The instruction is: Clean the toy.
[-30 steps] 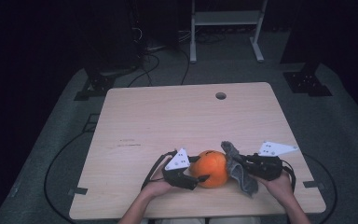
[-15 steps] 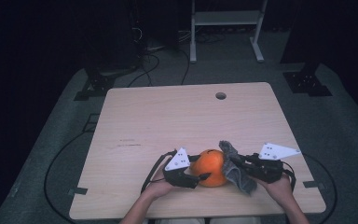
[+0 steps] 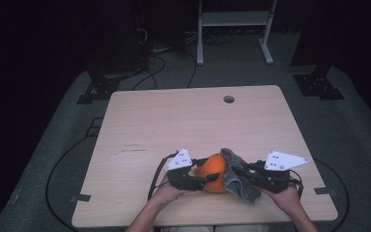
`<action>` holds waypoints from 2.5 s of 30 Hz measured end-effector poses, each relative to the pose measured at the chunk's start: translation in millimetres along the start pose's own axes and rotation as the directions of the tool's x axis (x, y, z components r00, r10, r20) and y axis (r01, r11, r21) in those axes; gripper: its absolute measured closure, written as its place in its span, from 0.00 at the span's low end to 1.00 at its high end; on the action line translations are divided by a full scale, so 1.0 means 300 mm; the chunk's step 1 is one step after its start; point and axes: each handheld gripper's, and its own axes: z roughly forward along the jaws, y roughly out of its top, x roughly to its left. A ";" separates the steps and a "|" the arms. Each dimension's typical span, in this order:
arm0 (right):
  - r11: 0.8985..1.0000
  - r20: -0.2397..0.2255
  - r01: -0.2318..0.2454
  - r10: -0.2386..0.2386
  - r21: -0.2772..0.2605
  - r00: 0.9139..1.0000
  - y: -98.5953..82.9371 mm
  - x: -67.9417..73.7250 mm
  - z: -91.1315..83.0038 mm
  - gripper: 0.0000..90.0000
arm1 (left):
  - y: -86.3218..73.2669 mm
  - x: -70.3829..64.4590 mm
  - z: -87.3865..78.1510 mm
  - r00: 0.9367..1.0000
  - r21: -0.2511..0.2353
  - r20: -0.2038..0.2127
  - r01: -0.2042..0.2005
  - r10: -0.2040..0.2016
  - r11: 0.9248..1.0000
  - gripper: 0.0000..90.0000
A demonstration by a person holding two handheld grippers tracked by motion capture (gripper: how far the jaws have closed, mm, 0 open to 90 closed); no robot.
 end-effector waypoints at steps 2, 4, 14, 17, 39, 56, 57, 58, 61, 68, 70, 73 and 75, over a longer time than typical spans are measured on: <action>0.999 0.001 0.014 -0.014 0.030 1.000 -0.006 0.002 0.023 0.90 | 0.001 -0.009 -0.001 0.999 0.024 -0.008 -0.042 0.043 0.999 0.40; 1.000 -0.009 -0.007 0.007 0.024 1.000 -0.020 -0.016 0.024 0.90 | 0.003 -0.014 0.004 0.997 0.042 -0.011 -0.074 0.075 0.996 0.33; 0.998 -0.001 0.023 -0.023 0.050 1.000 0.008 0.019 0.026 0.90 | -0.008 -0.069 0.057 0.985 0.098 -0.055 -0.158 0.164 0.983 0.35; 0.997 0.003 0.037 -0.037 0.061 0.999 0.017 0.013 0.028 0.90 | -0.007 -0.083 0.059 0.978 0.112 -0.049 -0.196 0.202 0.974 0.39; 1.000 -0.026 -0.002 0.003 0.028 1.000 0.015 -0.005 0.038 0.90 | -0.018 -0.065 0.057 0.970 0.146 -0.054 -0.226 0.236 0.963 0.39; 0.998 0.032 -0.045 0.043 0.041 0.999 0.005 -0.052 0.008 0.90 | -0.023 -0.092 0.069 0.953 0.153 -0.038 -0.292 0.301 0.944 0.40; 0.997 0.026 -0.069 0.068 0.042 0.997 -0.010 -0.066 0.013 0.90 | -0.025 -0.089 0.067 0.955 0.151 -0.037 -0.286 0.294 0.946 0.40; 0.995 0.038 -0.086 0.084 0.052 0.996 -0.026 -0.083 0.014 0.90 | -0.026 -0.087 0.065 0.957 0.149 -0.034 -0.279 0.287 0.949 0.40; 0.987 0.067 -0.149 0.145 0.060 0.987 -0.067 -0.120 -0.008 0.90 | -0.022 -0.085 0.066 0.957 0.151 -0.032 -0.279 0.287 0.948 0.40; 0.993 0.002 -0.120 0.120 0.003 0.993 -0.028 -0.087 -0.039 0.90 | -0.022 -0.060 0.055 0.973 0.127 -0.049 -0.217 0.225 0.968 0.39; 0.995 -0.007 -0.095 0.095 0.024 0.995 -0.027 -0.074 -0.022 0.90 | -0.022 -0.049 0.051 0.978 0.124 -0.055 -0.195 0.203 0.973 0.39; 0.992 -0.002 -0.121 0.121 0.027 0.993 -0.052 -0.091 -0.019 0.90 | -0.024 -0.036 0.050 0.986 0.107 -0.058 -0.148 0.154 0.983 0.39; 0.988 0.041 -0.145 0.143 0.053 0.989 -0.076 -0.114 -0.026 0.90 | -0.024 -0.028 0.048 0.990 0.098 -0.063 -0.120 0.127 0.988 0.39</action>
